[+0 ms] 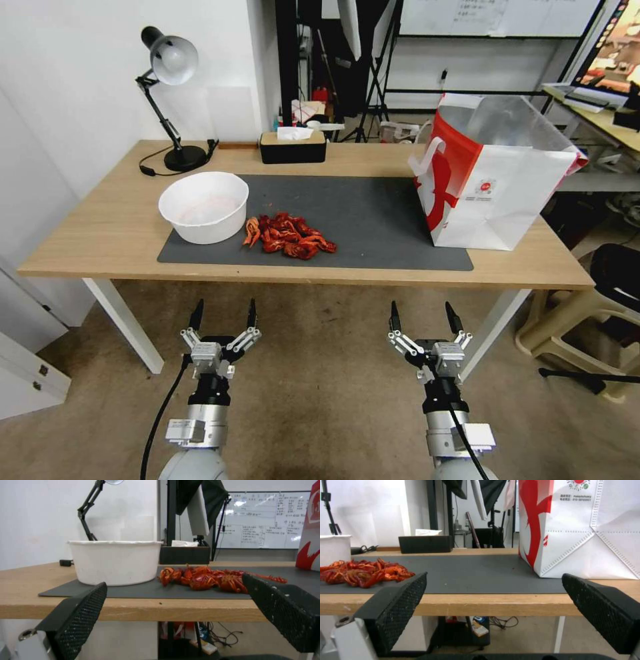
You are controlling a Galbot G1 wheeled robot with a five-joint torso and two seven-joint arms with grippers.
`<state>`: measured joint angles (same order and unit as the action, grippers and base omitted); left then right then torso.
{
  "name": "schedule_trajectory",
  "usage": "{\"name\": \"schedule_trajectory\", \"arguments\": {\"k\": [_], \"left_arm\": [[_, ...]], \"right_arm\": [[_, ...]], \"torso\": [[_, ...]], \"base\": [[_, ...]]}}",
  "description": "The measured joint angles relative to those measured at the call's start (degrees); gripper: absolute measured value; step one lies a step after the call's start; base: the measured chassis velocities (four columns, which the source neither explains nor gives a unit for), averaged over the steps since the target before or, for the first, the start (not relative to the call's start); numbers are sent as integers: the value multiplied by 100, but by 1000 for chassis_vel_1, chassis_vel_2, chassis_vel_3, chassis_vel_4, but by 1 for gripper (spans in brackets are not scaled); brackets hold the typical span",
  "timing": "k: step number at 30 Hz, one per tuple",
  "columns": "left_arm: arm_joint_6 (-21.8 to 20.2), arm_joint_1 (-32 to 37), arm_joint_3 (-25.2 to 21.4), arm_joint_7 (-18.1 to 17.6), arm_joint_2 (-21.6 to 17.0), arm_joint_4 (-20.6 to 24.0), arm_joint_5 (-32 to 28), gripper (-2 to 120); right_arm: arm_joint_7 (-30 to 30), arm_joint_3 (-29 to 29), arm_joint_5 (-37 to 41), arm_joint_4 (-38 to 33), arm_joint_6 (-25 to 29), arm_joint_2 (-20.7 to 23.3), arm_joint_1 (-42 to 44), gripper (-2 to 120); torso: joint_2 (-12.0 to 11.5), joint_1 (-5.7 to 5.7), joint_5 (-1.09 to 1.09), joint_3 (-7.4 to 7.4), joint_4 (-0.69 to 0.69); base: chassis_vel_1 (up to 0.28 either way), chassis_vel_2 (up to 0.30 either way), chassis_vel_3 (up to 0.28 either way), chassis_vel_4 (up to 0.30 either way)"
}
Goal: Close the takeout container lid, then place the container into the takeout bag.
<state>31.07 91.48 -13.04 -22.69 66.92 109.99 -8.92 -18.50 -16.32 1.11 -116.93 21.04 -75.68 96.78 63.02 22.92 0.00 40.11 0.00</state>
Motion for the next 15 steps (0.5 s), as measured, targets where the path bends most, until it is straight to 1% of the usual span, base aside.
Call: {"name": "schedule_trajectory", "arguments": {"k": [15], "left_arm": [[-4, -1, 4, -1, -2, 5, 0, 100]], "right_arm": [[0, 0, 0, 4, 1, 0, 0, 100]], "torso": [[0, 0, 0, 0, 0]], "base": [[0, 0, 0, 0]]}}
